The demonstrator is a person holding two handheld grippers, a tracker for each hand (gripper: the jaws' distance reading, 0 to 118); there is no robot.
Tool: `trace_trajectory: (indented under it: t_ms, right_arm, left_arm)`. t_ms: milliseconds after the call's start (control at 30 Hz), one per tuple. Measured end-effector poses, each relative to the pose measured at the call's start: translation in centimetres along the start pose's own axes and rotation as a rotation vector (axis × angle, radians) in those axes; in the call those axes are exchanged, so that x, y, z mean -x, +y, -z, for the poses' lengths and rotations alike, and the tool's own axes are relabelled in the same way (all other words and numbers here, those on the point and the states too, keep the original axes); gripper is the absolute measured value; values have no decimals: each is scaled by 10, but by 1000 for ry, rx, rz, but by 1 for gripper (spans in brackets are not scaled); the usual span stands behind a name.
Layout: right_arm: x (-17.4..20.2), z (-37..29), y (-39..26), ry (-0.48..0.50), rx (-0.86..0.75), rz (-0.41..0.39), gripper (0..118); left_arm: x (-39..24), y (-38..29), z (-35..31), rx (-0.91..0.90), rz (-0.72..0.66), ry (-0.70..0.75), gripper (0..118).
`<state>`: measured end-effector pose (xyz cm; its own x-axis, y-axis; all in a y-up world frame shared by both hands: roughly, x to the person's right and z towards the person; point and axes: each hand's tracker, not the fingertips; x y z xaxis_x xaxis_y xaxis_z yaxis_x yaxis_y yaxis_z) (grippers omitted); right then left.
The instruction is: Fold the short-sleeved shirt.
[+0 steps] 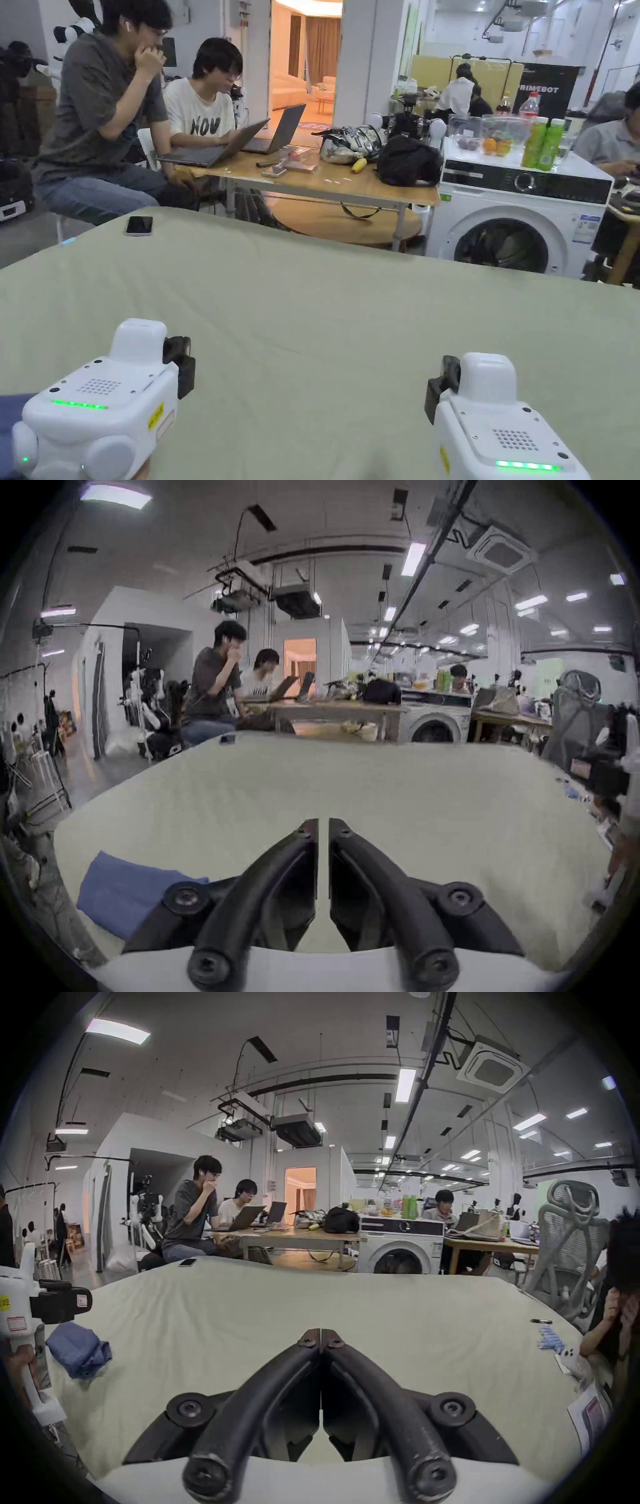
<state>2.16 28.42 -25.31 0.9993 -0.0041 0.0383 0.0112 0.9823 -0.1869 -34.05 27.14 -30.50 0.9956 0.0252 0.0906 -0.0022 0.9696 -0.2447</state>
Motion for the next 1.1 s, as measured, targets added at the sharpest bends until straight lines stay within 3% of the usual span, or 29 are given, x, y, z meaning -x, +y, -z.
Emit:
trace_trajectory:
  t_ms: [133,600,1100]
  right_arm:
    - [-18,-6,-2,-38,-2,21,0]
    - [-68,-22,-10,-146,-22,60,0]
    - [-95,-22,-17,-200,-25,79,0]
  left_arm:
    - [-37,6,-1,-41,-76,-42,0]
    - [-135,2,9,-85,-14,-135,0]
    - [-143,2,15,-105,-38,-111,0]
